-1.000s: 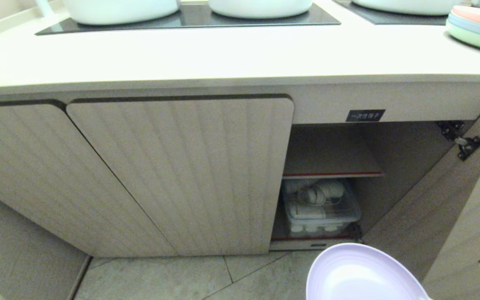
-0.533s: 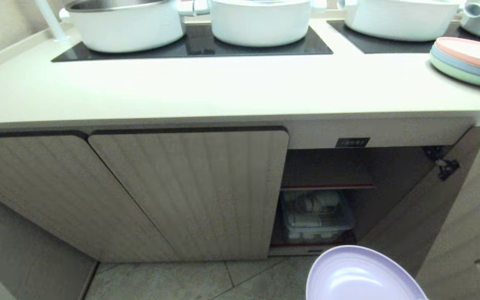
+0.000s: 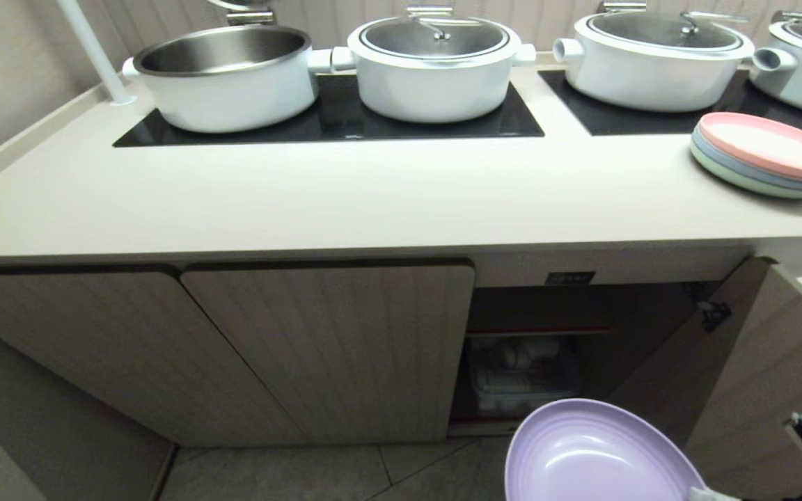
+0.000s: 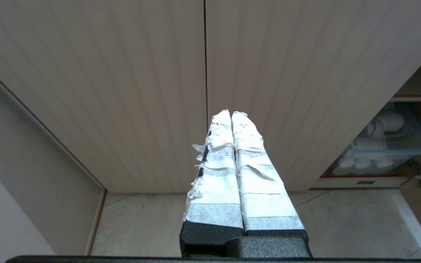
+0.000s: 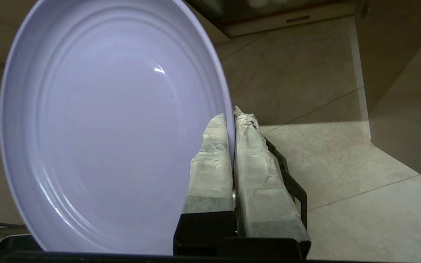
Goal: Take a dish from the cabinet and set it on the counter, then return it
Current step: Place it on the table
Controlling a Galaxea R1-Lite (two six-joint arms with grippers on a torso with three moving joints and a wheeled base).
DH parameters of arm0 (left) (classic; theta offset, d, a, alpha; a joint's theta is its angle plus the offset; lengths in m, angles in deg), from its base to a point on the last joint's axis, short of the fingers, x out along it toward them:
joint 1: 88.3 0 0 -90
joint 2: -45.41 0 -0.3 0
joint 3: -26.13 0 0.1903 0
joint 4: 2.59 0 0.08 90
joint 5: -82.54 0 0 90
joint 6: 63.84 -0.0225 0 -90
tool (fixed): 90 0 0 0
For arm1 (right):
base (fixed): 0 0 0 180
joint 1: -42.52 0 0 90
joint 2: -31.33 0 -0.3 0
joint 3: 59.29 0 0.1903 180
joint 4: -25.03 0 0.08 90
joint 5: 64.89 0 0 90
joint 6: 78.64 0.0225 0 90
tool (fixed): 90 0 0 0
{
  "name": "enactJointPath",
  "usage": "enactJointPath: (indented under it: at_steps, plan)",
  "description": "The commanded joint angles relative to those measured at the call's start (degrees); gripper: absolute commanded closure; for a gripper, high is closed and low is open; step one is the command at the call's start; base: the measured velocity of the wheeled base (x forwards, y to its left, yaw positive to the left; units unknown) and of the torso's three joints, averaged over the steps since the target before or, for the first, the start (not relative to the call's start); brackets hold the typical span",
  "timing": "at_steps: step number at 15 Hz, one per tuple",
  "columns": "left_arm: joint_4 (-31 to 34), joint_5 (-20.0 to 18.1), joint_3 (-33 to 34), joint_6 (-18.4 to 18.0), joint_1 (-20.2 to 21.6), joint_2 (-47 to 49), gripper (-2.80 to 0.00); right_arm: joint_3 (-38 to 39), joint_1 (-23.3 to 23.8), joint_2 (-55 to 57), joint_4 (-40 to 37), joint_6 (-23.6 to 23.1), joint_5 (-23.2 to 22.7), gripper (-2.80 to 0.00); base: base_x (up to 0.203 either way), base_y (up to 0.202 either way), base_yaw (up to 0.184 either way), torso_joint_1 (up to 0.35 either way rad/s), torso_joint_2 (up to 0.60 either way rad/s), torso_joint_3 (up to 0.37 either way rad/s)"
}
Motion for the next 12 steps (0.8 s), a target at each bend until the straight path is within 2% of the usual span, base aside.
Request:
enactJointPath:
  at_steps: [1, 6, 12]
  plan:
    - [-0.02, 0.0, 0.0, 0.04, 0.0, -0.02, 0.0, -0.9, 0.02, 0.51, 0.05, 0.19, 0.06, 0.0, 0.0, 0.0, 0.0, 0.27, -0.57, -0.297]
    - [-0.02, 0.0, 0.0, 0.04, 0.0, -0.02, 0.0, -1.45, 0.02, 0.87, 0.04, 0.19, 0.12, 0.0, 0.0, 0.0, 0.0, 0.272, -0.59, -0.309]
    - [-0.02, 0.0, 0.0, 0.04, 0.0, -0.02, 0.0, -2.68, 0.02, 1.43, -0.18, 0.19, 0.06, 0.0, 0.0, 0.0, 0.0, 0.191, -0.37, -0.196]
